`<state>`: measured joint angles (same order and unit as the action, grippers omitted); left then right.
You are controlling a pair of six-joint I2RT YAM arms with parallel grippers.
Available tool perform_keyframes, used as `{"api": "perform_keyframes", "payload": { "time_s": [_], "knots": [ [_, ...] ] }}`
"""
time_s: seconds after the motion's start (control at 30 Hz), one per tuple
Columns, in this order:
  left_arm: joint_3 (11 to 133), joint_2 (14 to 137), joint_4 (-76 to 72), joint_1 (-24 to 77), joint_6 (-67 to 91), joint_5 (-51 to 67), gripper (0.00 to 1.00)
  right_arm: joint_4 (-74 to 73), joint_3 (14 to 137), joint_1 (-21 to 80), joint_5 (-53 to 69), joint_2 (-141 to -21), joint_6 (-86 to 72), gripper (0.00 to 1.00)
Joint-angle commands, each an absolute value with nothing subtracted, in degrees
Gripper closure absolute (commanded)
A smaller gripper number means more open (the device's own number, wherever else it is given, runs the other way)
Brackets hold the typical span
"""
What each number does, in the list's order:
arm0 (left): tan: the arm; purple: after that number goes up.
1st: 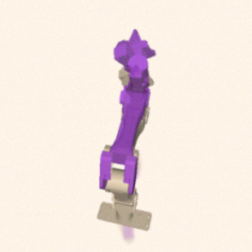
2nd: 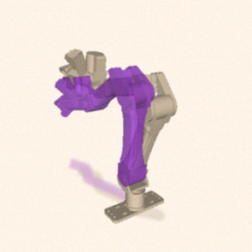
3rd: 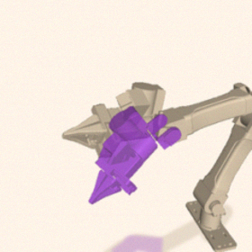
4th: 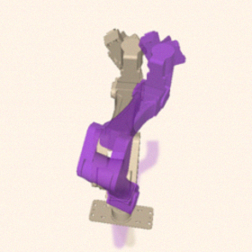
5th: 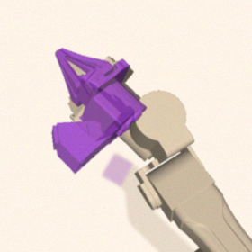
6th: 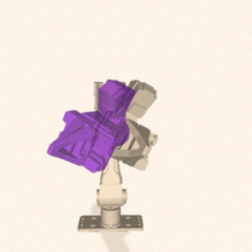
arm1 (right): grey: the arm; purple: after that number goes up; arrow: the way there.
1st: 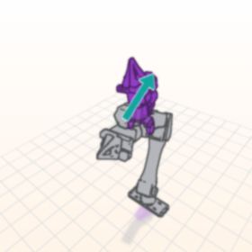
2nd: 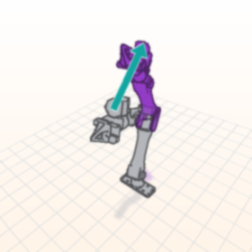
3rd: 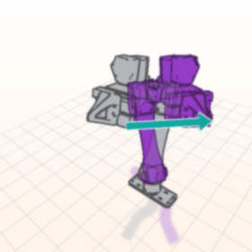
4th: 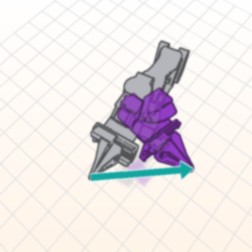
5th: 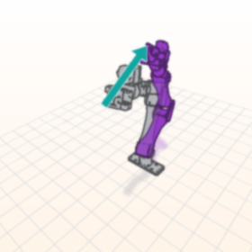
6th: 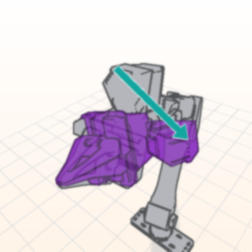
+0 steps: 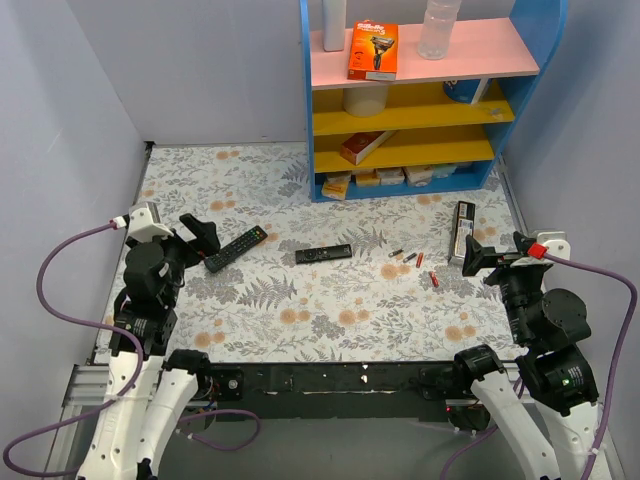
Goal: Load the batteries into the remote control
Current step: Pick up the remote control from the center of the board.
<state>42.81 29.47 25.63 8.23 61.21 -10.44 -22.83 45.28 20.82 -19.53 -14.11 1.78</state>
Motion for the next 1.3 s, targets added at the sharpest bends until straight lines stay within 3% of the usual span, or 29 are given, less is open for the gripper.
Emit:
{"api": "perform_keyframes", "payload": {
  "time_s": [0.0, 0.07, 0.43, 0.8, 1.07, 1.27],
  "knots": [
    [42.9, 31.37, 24.79, 8.35, 60.12, -9.23, 0.02, -22.41, 45.97, 21.18, -18.38, -14.59, 2.2, 0.07],
    [42.71, 33.21, 24.79, 8.35, 60.03, -8.79, 0.02, -22.06, 45.36, 21.18, -17.14, -14.59, 0.89, 0.02],
    [46.66, 50.17, 22.59, 8.35, 54.5, -8.97, 0.02, -19.42, 42.89, 21.18, -14.24, -16.17, -1.85, 0.02],
    [61.16, 80.13, 28.91, 8.44, 50.12, -4.76, 0.02, -20.48, 41.22, 21.18, 1.21, -22.76, -3.69, 0.02],
    [75.48, 101.39, 40.24, 8.44, 38.77, -3.69, 0.02, -22.5, 41.31, 21.27, 4.04, -26.28, -2.55, 0.02],
    [80.42, 106.87, 42.45, 9.05, 34.02, 3.69, 0.02, -23.2, 41.75, 21.18, 6.06, -28.12, -2.29, 0.02]
  ]
}}
